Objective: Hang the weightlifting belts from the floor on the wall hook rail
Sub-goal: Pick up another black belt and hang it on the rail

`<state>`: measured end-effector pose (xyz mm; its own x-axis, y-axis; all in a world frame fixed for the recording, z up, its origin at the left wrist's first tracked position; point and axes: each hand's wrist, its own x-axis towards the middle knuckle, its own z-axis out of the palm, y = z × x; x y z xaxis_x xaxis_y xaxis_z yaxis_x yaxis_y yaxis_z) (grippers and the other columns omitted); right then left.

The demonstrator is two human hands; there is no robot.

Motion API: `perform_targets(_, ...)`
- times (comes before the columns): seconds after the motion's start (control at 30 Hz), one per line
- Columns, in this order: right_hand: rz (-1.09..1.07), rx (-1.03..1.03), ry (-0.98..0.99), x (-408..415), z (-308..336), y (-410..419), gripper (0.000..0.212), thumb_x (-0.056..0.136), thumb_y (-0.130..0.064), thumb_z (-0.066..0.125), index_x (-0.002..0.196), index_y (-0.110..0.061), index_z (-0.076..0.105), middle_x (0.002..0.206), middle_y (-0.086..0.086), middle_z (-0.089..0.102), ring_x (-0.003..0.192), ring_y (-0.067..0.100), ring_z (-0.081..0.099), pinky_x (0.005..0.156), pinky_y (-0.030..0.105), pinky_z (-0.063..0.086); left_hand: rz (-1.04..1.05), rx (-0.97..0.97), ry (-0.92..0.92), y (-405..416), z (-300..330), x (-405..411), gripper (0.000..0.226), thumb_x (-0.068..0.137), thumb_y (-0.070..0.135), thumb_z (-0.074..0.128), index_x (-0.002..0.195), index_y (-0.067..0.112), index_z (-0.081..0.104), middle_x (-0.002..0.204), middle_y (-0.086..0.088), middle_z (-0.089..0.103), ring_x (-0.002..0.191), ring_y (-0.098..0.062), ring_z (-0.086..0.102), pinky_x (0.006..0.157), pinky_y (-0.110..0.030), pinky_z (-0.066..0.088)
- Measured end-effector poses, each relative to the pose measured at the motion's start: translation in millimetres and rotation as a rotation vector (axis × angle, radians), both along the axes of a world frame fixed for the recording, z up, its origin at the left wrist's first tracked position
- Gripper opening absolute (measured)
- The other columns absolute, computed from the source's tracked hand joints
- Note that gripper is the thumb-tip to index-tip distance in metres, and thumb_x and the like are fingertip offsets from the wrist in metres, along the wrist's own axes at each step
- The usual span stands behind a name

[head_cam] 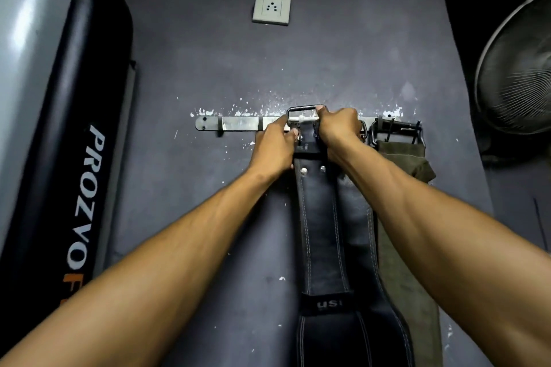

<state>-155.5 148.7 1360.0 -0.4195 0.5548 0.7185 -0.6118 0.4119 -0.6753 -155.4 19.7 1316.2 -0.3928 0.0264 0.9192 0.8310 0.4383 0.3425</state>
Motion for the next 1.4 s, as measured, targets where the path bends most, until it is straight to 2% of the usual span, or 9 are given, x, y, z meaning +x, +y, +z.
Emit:
perform_targets(0.17,-0.106,0.088,-0.114,-9.7,-12.8,1.4,0.05,0.102,-0.043,0.06,0.124,0.002,0.066,0.132,0.027,0.066,0.121,0.044,0.063,0.096,0.04,0.051,0.048,-0.049,-0.024,2.3,-11.9,-18.7,0.024,0.105,0.016,0.051,0.122,0.012,0.067,0.103,-0.014,0.078,0.069,-0.028,0.073,0.068,-0.038,0.064)
perform_targets(0.3,0.087,0.134,-0.116,-7.2,-58.9,0.5,0.069,0.102,-0.061,0.046,0.13,-0.001,0.065,0.14,0.024,0.062,0.125,0.036,0.06,0.107,0.039,0.045,-0.329,0.18,-0.146,-1.5,-36.7,-26.3,0.038,0.105,0.02,0.054,0.144,0.014,0.053,0.121,-0.005,0.069,0.087,-0.02,0.069,0.048,-0.031,0.059)
perform_targets(0.43,0.212,0.257,-0.026,-5.6,-112.5,-1.8,0.061,0.104,-0.059,0.04,0.14,-0.013,0.059,0.145,0.011,0.061,0.137,0.028,0.054,0.113,0.033,0.039,-0.294,0.279,-0.137,13.5,-70.1,-29.5,0.029,0.105,0.039,0.051,0.119,0.015,0.056,0.107,-0.005,0.069,0.093,-0.018,0.065,0.073,-0.021,0.052)
perform_targets(0.67,0.114,0.202,0.026,-11.1,-135.0,-9.8,0.046,0.104,-0.047,0.053,0.11,-0.007,0.073,0.105,0.015,0.079,0.103,0.033,0.071,0.076,0.034,0.051,-0.048,0.224,-0.168,16.5,-86.8,-30.0,0.045,0.106,0.048,0.044,0.109,0.008,0.065,0.108,-0.015,0.074,0.103,-0.033,0.068,0.084,-0.034,0.052)
perform_targets(0.83,0.315,0.226,0.058,1.2,-167.1,-3.3,0.044,0.105,-0.047,0.052,0.113,-0.01,0.075,0.109,0.006,0.079,0.105,0.017,0.071,0.096,0.039,0.056,-0.234,0.249,-0.175,19.8,-119.2,-15.2,0.04,0.107,0.041,0.045,0.11,0.008,0.069,0.109,-0.014,0.076,0.105,-0.027,0.071,0.097,-0.046,0.055)
perform_targets(0.93,0.265,0.325,-0.022,2.7,-218.2,7.2,0.048,0.103,-0.055,0.05,0.096,-0.013,0.071,0.096,0.001,0.078,0.096,0.019,0.07,0.085,0.035,0.051,-0.216,0.112,-0.195,16.3,-183.4,-18.8,0.047,0.105,0.047,0.042,0.122,0.013,0.069,0.12,-0.006,0.075,0.117,-0.021,0.068,0.106,-0.042,0.052)
perform_targets(1.07,0.132,0.287,-0.049,1.9,-244.1,5.3,0.044,0.107,-0.041,0.05,0.074,-0.011,0.052,0.073,0.013,0.065,0.076,0.035,0.06,0.066,0.034,0.032,-0.201,0.183,-0.268,26.6,-207.1,-22.3,0.04,0.108,0.037,0.045,0.078,0.017,0.064,0.07,0.003,0.068,0.072,-0.017,0.063,0.076,-0.036,0.049)
perform_targets(1.27,0.283,0.264,-0.017,14.1,-266.5,16.3,0.05,0.101,-0.051,0.056,0.073,-0.01,0.05,0.064,-0.007,0.05,0.062,0.007,0.041,0.065,0.036,0.04,-0.453,0.188,-0.317,26.9,-231.4,-9.1,0.044,0.108,0.038,0.043,0.124,0.006,0.068,0.124,-0.007,0.074,0.123,-0.019,0.067,0.109,-0.037,0.049)
perform_targets(1.4,0.567,0.162,-0.003,17.0,-322.4,19.7,0.036,0.1,-0.03,0.064,0.073,-0.015,0.047,0.069,-0.008,0.042,0.067,0.002,0.039,0.063,0.024,0.035,-0.423,0.311,-0.372,16.4,-291.2,-2.5,0.061,0.094,0.057,0.048,0.106,-0.002,0.057,0.101,-0.002,0.064,0.097,-0.011,0.058,0.096,-0.037,0.048)
